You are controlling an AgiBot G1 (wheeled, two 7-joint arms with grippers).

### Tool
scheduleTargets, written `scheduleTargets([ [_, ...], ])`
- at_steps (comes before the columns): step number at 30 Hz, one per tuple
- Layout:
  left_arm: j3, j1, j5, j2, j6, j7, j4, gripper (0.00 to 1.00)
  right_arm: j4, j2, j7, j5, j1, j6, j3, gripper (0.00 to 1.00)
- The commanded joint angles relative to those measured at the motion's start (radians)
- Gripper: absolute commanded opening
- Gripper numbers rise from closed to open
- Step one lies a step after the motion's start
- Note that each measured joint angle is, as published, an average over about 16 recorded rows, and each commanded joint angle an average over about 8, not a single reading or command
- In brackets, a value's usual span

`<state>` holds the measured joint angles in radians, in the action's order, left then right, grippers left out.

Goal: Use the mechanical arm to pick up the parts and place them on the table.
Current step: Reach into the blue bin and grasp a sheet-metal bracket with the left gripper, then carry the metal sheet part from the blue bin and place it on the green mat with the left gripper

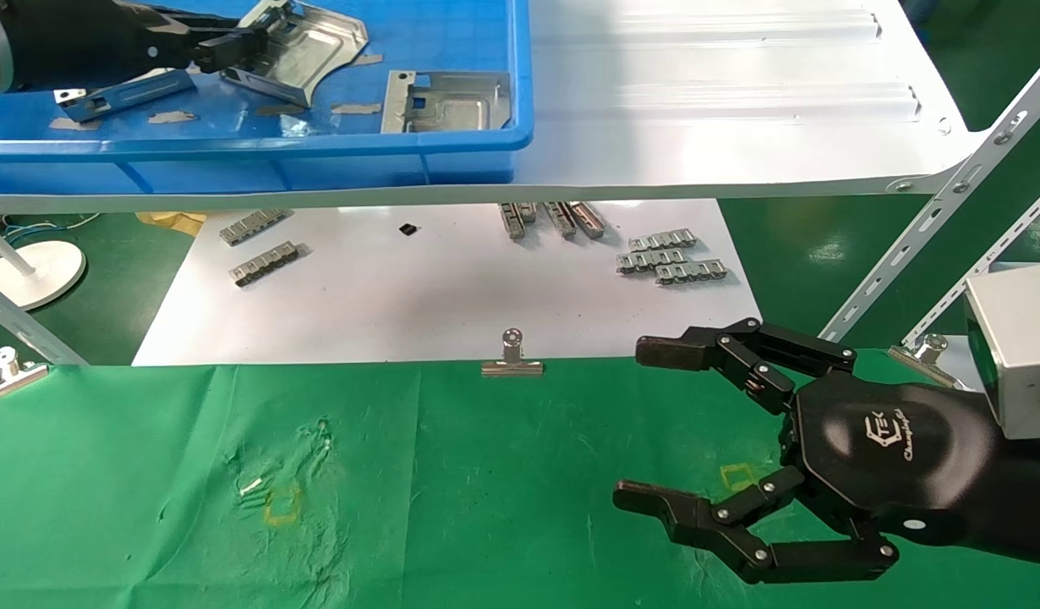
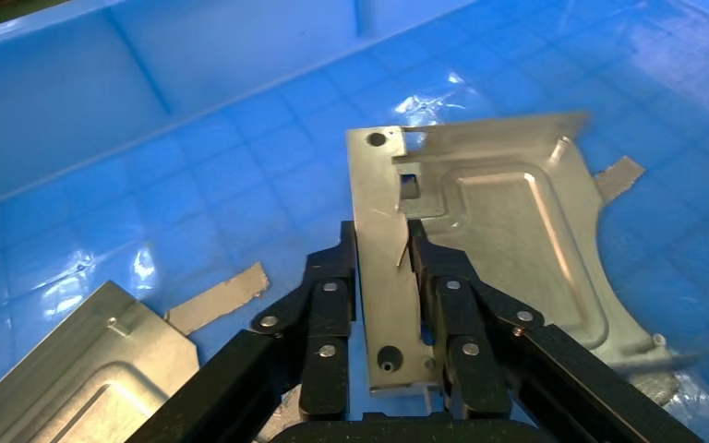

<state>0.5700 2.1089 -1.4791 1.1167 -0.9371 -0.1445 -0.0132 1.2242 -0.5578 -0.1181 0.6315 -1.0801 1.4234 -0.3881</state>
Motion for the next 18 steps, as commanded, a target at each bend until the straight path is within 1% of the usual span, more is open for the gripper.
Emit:
scheduleTargets([
  [1,-0.003,-0.003,0.005,0.004,0.002,0.000,0.001,0.00,0.000,0.000,0.000,0.000,0.000,0.000,0.000,1.00],
  [5,-0.028,-0.009,0.041,-0.007,-0.013,0.023,-0.012,0.00,0.000,0.000,0.000,0.000,0.000,0.000,0.000,1.00],
  [9,-0.051,-0.009,0.074,-0.029,-0.061,0.057,-0.028,0.00,0.000,0.000,0.000,0.000,0.000,0.000,0.000,1.00],
  [13,-0.072,-0.006,0.106,-0.059,-0.142,0.107,-0.049,0.00,0.000,0.000,0.000,0.000,0.000,0.000,0.000,1.00],
  [18,-0.097,-0.003,0.146,-0.102,-0.278,0.180,-0.074,0.00,0.000,0.000,0.000,0.000,0.000,0.000,0.000,1.00],
])
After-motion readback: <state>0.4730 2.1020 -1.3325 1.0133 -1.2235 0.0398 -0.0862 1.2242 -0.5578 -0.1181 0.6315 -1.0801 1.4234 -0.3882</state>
